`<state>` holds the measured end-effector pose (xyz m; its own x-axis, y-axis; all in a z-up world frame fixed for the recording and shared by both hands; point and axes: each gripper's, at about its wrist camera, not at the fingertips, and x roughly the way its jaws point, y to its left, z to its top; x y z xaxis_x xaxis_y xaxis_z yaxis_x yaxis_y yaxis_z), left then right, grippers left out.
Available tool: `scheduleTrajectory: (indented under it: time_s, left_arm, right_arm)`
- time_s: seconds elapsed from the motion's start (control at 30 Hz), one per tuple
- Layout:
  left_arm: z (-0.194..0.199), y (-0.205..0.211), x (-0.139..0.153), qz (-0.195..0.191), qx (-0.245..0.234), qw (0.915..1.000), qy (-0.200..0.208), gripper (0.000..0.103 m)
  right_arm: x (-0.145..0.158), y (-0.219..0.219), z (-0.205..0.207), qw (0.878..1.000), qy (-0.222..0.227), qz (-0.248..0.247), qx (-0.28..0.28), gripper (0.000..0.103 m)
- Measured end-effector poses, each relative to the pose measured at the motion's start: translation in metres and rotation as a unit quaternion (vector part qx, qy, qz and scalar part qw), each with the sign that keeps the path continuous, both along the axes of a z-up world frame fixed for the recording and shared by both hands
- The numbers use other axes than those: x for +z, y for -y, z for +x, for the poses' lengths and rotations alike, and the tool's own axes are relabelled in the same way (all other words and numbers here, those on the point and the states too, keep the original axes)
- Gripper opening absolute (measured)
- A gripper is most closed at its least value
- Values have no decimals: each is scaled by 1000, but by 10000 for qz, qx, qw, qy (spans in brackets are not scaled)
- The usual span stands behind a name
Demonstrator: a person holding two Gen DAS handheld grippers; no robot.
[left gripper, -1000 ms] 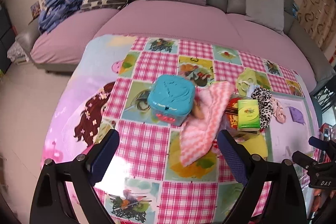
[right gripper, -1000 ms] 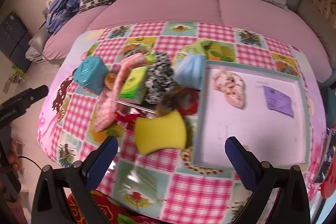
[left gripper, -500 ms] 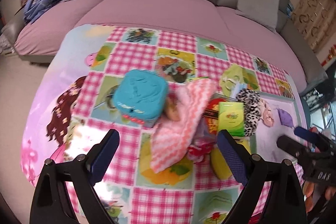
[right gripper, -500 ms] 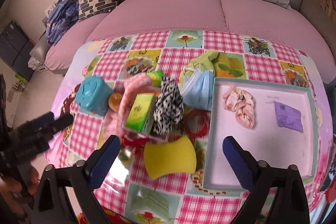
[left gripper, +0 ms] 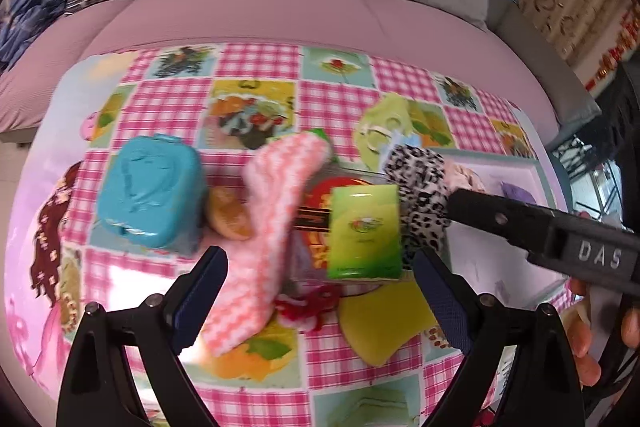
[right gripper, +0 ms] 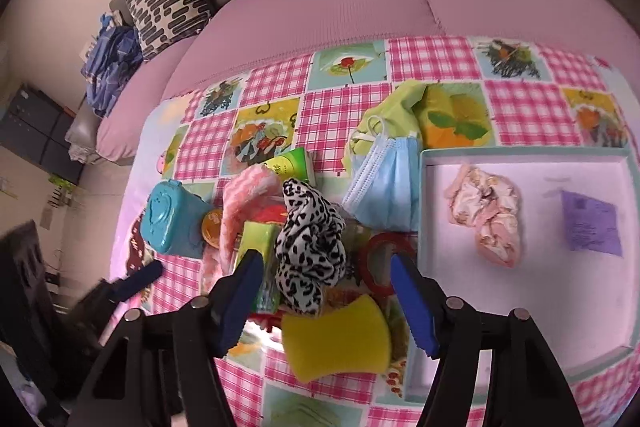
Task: Organize soft objects
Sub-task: 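Grasp the green tissue pack with left tool while right tool grasps leopard scrunchie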
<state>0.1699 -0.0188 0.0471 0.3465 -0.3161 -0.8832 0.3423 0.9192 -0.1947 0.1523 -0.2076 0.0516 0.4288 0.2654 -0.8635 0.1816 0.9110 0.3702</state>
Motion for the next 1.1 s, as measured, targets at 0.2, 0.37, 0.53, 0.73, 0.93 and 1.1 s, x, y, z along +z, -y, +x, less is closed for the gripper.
scheduleTrajectory:
  time_s: [0.2,0.37,0.53,0.73,0.93,1.1]
  left_arm:
    - [6,13,-14,15,-81,9999,-110,94]
    - [10,18,-20,-12,-163,9998,-120,93]
    - [16,20,-29,-94,-254,9993,-258,73]
    - [19,20,-32,-148,-306,9990,-277,56]
    - [19,20,-31,-198,-361,9987,-293,50]
    - [18,20,-30,-111,-294,9991,-293,49]
  right_arm:
    - [-11,-1,10,9998,-92,143,127,69]
    - [-23,0,17,9993,-179,302,155,61]
    - [-32,-2,23,9985,-233,437,214,52]
    - [-40,-5,27,9976,-319,544,291,47]
    - [-42,-6,28,9974,-351,563,295,44]
    - [-39,-7,25,9976,-375,494,294,36]
